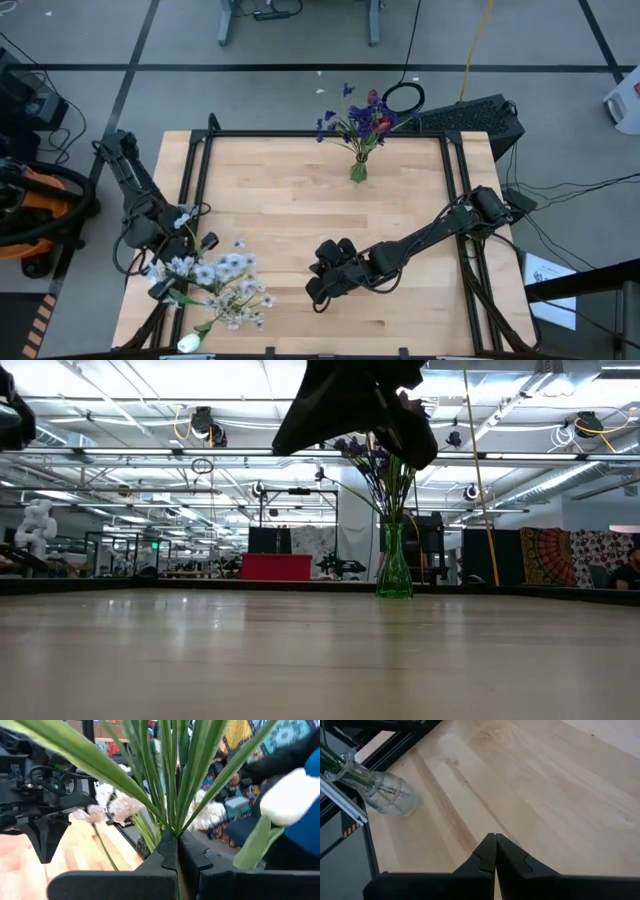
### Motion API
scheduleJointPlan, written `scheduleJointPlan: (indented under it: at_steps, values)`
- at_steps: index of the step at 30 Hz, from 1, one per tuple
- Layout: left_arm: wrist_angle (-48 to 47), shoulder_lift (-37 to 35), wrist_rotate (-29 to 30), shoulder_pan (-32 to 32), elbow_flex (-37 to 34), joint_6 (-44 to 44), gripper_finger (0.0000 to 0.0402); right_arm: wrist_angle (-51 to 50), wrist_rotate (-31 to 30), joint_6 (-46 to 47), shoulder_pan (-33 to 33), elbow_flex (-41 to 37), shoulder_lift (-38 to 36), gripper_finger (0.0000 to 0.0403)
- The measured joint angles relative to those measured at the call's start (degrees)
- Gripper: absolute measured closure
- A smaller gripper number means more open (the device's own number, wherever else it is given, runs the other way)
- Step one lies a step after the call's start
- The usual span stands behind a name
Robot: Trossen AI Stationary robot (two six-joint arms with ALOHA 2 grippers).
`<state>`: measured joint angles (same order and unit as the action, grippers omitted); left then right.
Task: Sort flowers into vase by color
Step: Put the white flowers into the transparent flower vase
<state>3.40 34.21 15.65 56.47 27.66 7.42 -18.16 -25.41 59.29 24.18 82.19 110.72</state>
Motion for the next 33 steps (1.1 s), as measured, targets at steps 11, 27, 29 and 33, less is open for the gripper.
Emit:
scheduleJointPlan:
  at_steps: [11,27,29,33]
  values:
    - [4.47,4.30,4.09,2.86,-4.00,-2.94,0.0402,0.13,0.02,0.83,-0.17,0.00,0.00,0.0403]
    - [14.23,4.45,2.25,2.81,-13.64,-1.81,0.0375,0.07,-0.30,1.57,-0.26,0.00,0.00,0.0403]
    - [14.20,4.46,1.99,2.81,-13.64,-1.81,0.0374,0.09,-0.34,1.58,-0.24,0.00,0.00,0.0403]
    - [13.40,5.21,1.97,2.81,-13.64,-1.81,0.0373,0.09,-0.47,1.87,-0.26,0.00,0.00,0.0403]
